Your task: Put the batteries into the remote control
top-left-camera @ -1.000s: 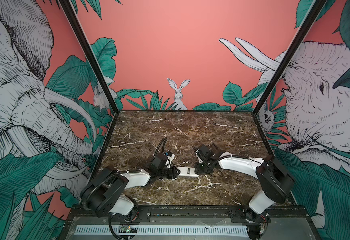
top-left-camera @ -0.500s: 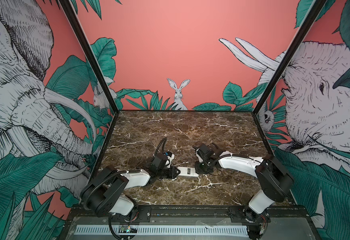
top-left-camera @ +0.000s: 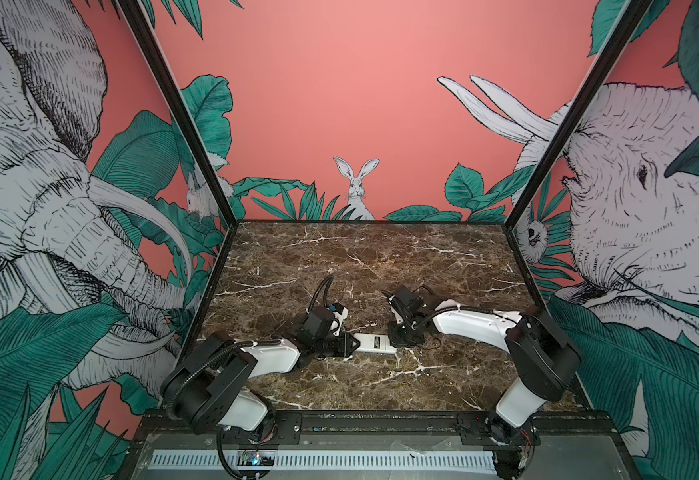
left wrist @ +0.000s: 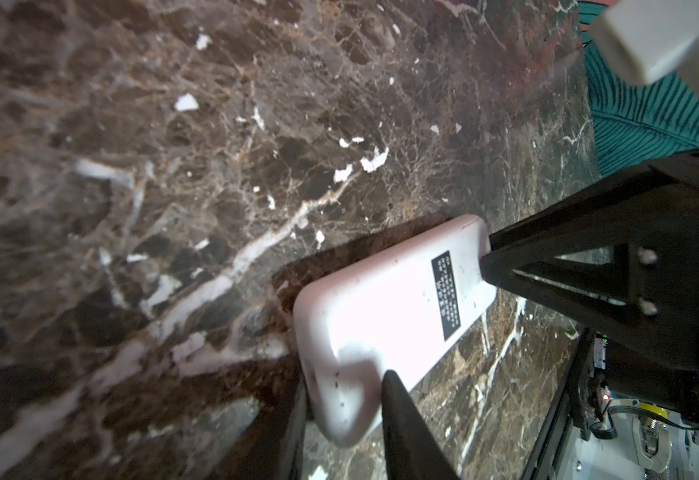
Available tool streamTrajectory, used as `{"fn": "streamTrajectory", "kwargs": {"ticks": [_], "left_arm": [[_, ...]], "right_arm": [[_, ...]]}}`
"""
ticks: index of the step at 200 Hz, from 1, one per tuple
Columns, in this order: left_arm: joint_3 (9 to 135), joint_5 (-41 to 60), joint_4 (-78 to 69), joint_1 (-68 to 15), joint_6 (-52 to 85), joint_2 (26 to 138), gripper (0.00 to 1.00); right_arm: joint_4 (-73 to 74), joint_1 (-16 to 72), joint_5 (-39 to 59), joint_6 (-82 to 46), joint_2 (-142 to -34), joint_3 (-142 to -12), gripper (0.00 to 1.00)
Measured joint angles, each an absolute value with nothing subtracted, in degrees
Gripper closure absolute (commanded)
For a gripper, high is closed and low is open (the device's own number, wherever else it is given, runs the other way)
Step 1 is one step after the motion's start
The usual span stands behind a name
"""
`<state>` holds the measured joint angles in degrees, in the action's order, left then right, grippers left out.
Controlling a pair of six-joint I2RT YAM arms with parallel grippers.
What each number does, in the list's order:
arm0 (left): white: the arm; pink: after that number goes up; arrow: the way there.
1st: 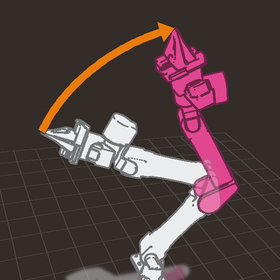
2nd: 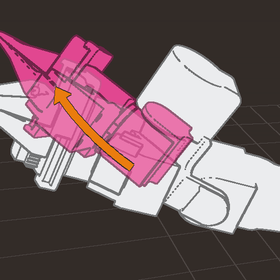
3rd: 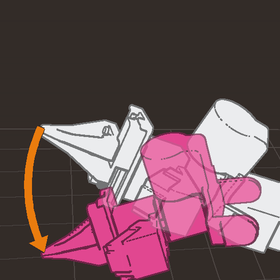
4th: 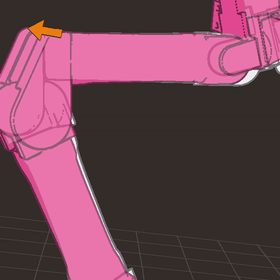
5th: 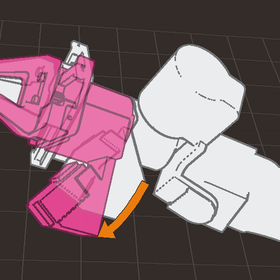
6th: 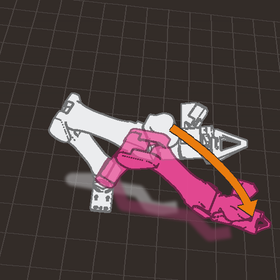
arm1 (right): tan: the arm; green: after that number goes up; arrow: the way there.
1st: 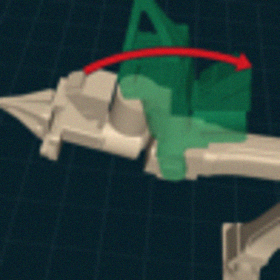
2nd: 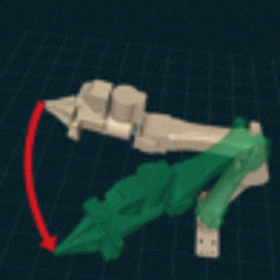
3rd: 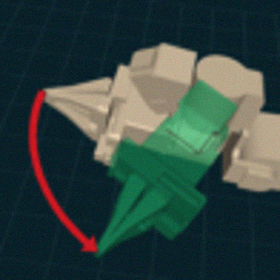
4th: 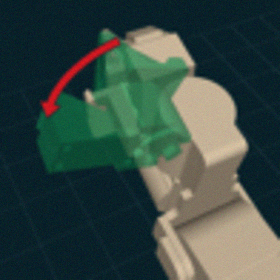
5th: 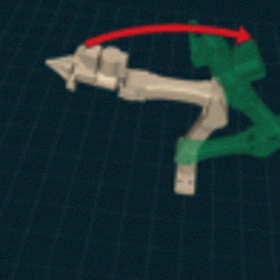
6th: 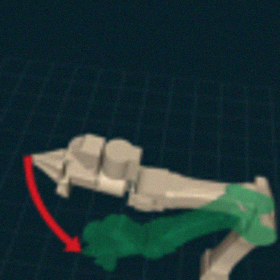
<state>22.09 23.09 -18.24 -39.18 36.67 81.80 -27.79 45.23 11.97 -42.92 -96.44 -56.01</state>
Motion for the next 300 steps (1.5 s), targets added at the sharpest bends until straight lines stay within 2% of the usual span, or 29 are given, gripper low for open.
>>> {"fn": "streamTrajectory", "kwargs": {"ticks": [98, 110, 132, 179, 206, 256, 300], "left_arm": [[21.58, 22.61, -19.62, -39.46, 38.39, 81.91, 0.69], [21.58, 22.52, -19.64, -39.46, 38.61, 81.91, 0.70], [21.61, 22.15, -19.27, -39.57, 38.81, 81.69, 0.69], [24.60, 19.84, -13.65, -40.45, 38.13, 81.47, 0.57], [25.41, 19.40, -12.71, -39.66, 38.11, 81.47, 0.51], [28.12, 18.11, -7.62, -37.52, 36.80, 80.86, 0.32], [29.08, 17.93, -5.89, -35.94, 36.25, 80.68, 0.28]], "right_arm": [[-27.64, 46.70, 9.96, -47.46, -97.12, -56.34, 0.78], [-27.53, 46.87, 9.69, -47.68, -97.06, -56.34, 0.75], [-27.00, 47.24, 9.43, -47.81, -96.68, -56.29, 0.65], [-22.70, 48.51, 9.39, -46.76, -95.37, -54.02, 0.46], [-21.08, 49.80, 9.93, -44.93, -94.15, -52.95, 0.38], [-20.25, 50.65, 8.75, -37.63, -86.67, -51.70, 0.30], [-20.27, 50.65, 6.20, -26.00, -82.26, -51.16, 0.23]]}}
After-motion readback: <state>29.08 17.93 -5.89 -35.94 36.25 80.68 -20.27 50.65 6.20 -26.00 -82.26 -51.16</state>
